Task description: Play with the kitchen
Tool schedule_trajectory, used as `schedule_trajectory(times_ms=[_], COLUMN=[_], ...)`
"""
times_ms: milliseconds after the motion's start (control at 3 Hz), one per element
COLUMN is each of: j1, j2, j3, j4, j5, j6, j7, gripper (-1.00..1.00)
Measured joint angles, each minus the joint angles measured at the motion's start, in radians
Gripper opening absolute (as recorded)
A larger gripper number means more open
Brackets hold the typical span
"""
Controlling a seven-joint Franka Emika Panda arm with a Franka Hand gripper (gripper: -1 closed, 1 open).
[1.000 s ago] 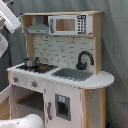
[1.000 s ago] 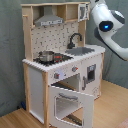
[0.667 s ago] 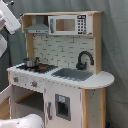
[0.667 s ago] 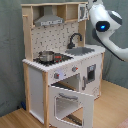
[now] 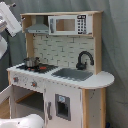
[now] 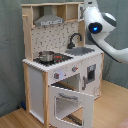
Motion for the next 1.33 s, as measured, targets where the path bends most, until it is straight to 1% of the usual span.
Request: schedule_trajectory(times_ms=[333, 667, 1000, 1333], j1=[-0.032, -0.067, -0.119, -0.177], j2=[0.002, 0.007, 0.016, 0.027], j3=[0.027, 0.050, 0.074, 0.092], j4=[0.032, 0.054, 0.076, 0.106], j5=[0.001, 0.005, 0.021, 0.065], j6=[-0.044, -0.067, -0.072, -0.072], j7=[0.099, 0.184, 0.274, 0.324], gripper=[1.00, 1.00, 1.00, 1.00])
